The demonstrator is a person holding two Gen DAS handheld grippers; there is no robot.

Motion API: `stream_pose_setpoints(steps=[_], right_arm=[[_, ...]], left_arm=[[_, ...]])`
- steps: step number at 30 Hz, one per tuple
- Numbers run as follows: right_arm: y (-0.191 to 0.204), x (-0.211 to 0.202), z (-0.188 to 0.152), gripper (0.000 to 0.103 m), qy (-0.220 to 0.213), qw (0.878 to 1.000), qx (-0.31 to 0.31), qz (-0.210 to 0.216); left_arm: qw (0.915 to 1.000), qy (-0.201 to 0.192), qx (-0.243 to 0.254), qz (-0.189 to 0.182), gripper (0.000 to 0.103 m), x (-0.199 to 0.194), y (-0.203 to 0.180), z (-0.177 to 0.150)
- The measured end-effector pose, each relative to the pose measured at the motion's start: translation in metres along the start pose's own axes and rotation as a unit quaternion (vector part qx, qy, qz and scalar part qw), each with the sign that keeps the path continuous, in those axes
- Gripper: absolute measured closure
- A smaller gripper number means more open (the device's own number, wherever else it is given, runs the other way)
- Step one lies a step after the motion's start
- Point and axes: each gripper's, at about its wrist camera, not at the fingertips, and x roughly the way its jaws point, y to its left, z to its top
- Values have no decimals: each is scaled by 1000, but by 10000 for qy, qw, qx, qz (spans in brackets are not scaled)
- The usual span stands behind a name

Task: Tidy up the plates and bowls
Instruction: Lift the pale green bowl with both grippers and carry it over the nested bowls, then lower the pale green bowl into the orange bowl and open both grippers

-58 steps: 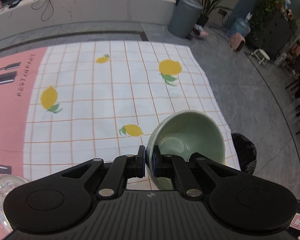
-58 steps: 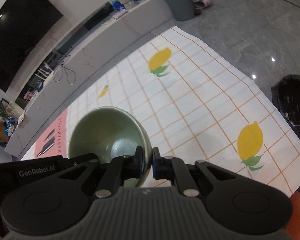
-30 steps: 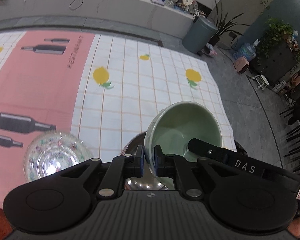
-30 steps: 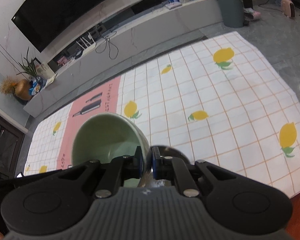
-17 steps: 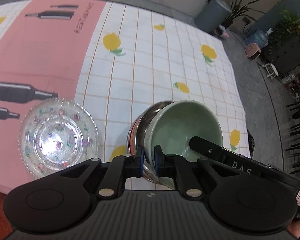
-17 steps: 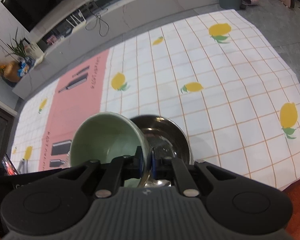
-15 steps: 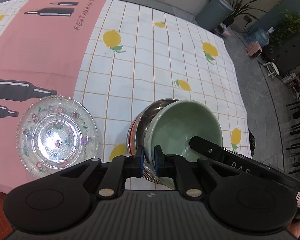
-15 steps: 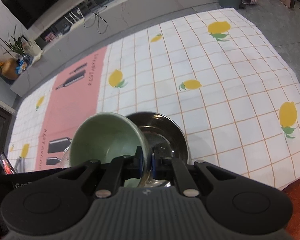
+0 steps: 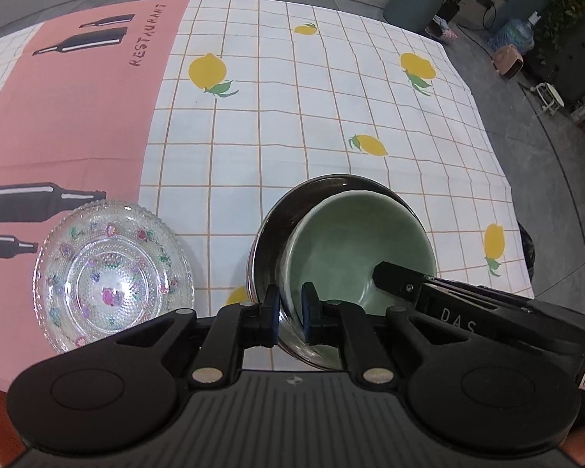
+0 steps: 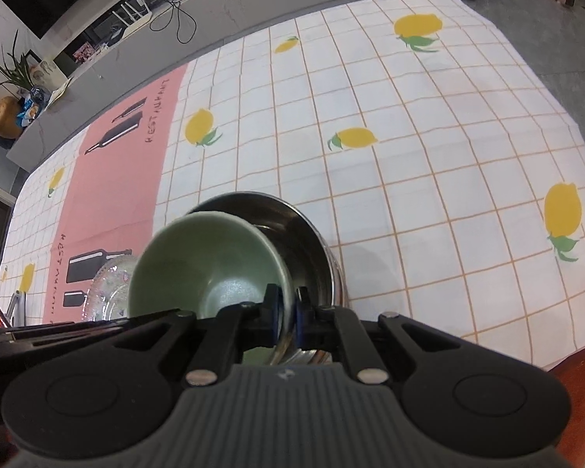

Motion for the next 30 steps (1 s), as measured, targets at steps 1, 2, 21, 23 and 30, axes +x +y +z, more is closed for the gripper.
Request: stream_pose_setpoints(steps=[1, 2, 21, 23, 30], right_arm=[[0, 1, 1, 98, 4, 10000, -10, -2], [1, 2, 2, 98, 15, 10000, -14, -14], [20, 14, 5, 96, 4, 9958, -633, -661], [23, 11, 6, 95, -74, 9945, -730, -746], [28, -2, 9, 86, -286, 9920, -891, -852]], left_arm=[[10000, -8, 20, 24, 91, 0, 0, 1], [10000, -40, 46, 38, 91, -2, -1, 1], [9953, -940, 64, 238, 81, -37, 8, 13], [9948, -951, 89, 348, 77, -36, 8, 11], [9949, -983, -32, 206, 76, -38, 16, 7]])
